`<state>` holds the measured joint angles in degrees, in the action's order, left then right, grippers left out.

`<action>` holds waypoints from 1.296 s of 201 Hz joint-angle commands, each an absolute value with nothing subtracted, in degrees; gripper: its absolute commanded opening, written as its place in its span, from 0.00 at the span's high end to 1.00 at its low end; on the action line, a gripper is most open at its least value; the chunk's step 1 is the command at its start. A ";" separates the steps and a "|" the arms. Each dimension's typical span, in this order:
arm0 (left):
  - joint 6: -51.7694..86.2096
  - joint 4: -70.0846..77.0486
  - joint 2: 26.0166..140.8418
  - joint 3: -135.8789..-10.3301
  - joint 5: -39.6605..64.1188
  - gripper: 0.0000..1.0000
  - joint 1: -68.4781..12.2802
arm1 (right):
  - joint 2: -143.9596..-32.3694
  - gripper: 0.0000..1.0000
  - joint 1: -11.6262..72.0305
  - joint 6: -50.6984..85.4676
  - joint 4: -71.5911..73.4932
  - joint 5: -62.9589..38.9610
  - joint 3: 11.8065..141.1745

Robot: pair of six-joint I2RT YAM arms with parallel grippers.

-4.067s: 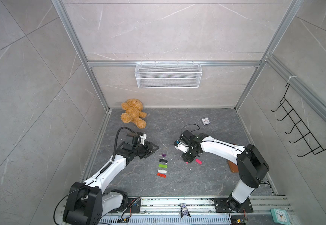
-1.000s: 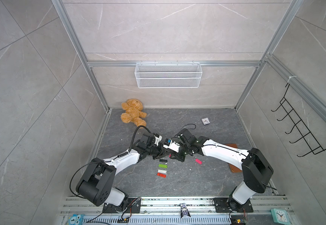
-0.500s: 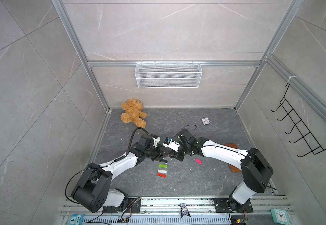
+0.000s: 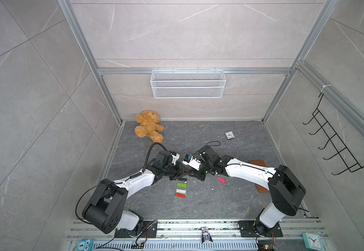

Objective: Close the usb drive cover
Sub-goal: Pick up the cover from the center of the board, then pick up the USB drive from the center of the board.

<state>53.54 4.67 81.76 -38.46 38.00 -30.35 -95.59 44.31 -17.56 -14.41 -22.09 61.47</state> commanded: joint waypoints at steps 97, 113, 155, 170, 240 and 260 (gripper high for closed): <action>53.95 5.22 81.70 -39.38 38.88 1.00 -30.86 | -97.64 0.63 44.23 -21.49 -17.65 -21.00 68.18; 53.66 4.60 81.05 -39.42 38.18 1.00 -30.76 | -97.74 0.58 43.90 -23.76 -22.47 -18.42 69.16; 53.09 2.64 79.57 -39.36 35.70 1.00 -29.97 | -95.95 0.55 40.49 -30.09 -40.81 -16.87 71.18; 53.09 2.55 78.98 -39.10 35.26 1.00 -29.58 | -94.60 0.55 39.71 -30.28 -43.89 -14.70 69.90; 52.91 1.75 77.79 -39.04 34.65 1.00 -29.18 | -92.95 0.54 32.15 -23.00 -43.51 -2.93 61.35; 52.93 1.69 77.70 -38.94 34.54 1.00 -29.09 | -93.06 0.54 29.72 -23.32 -45.40 -3.83 61.16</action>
<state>53.58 2.00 79.44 -38.48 34.61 -29.45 -93.43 31.81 -24.99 -41.87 -5.15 61.87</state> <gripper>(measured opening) 0.093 0.464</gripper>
